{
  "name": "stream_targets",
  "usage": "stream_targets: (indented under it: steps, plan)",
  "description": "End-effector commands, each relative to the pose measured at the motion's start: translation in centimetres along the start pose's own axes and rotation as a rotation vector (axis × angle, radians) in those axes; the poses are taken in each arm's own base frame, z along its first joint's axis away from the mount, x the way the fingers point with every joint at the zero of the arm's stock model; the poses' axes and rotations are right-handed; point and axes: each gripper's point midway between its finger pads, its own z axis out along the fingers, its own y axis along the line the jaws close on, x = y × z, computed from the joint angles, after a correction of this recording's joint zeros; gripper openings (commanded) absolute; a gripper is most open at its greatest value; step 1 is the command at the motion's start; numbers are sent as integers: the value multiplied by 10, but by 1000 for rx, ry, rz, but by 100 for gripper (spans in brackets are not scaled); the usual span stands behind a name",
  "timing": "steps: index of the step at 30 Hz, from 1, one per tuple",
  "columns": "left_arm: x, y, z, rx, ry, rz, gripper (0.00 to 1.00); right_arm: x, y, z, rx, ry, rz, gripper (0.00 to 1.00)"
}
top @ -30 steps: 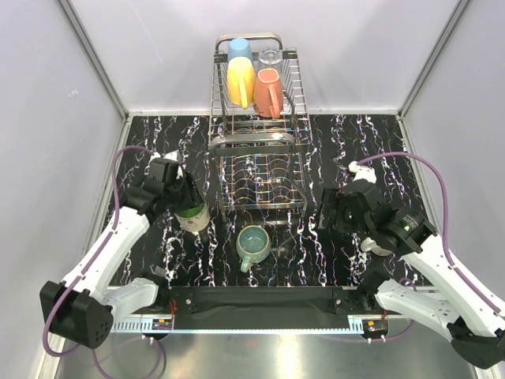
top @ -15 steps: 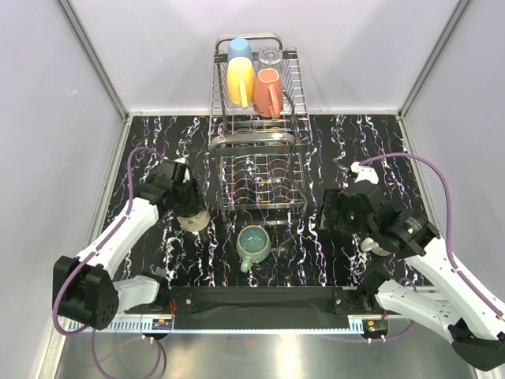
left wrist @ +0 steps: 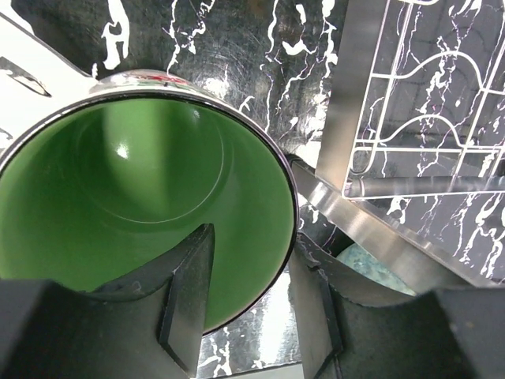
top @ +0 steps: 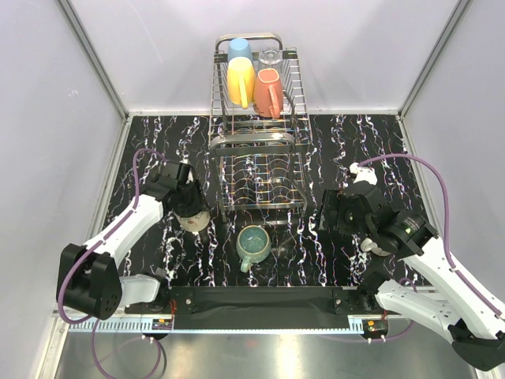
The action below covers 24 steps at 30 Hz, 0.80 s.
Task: Load the cups into the dish rack
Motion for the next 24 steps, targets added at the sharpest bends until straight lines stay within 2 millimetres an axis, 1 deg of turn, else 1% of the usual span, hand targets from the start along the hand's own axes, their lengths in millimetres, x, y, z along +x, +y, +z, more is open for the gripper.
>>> stream_targets:
  steps: [1,6,10,14,19,24]
  plan:
    - [-1,19,7,-96,-26,-67,45,-6,4,0,-21,-29,2,98]
    - [-6,28,4,-148,-70,-119,45,-7,5,1,-20,-26,-5,98]
    - [-2,29,7,-157,-56,-139,45,-6,6,0,-27,-28,-2,98]
    - [2,38,8,-205,-54,-175,39,-6,7,1,-29,-21,-3,98]
    - [4,50,5,-269,-74,-218,36,-7,8,1,-32,-22,-1,98]
    - [2,49,6,-267,-80,-227,32,-6,9,1,-39,-19,7,98]
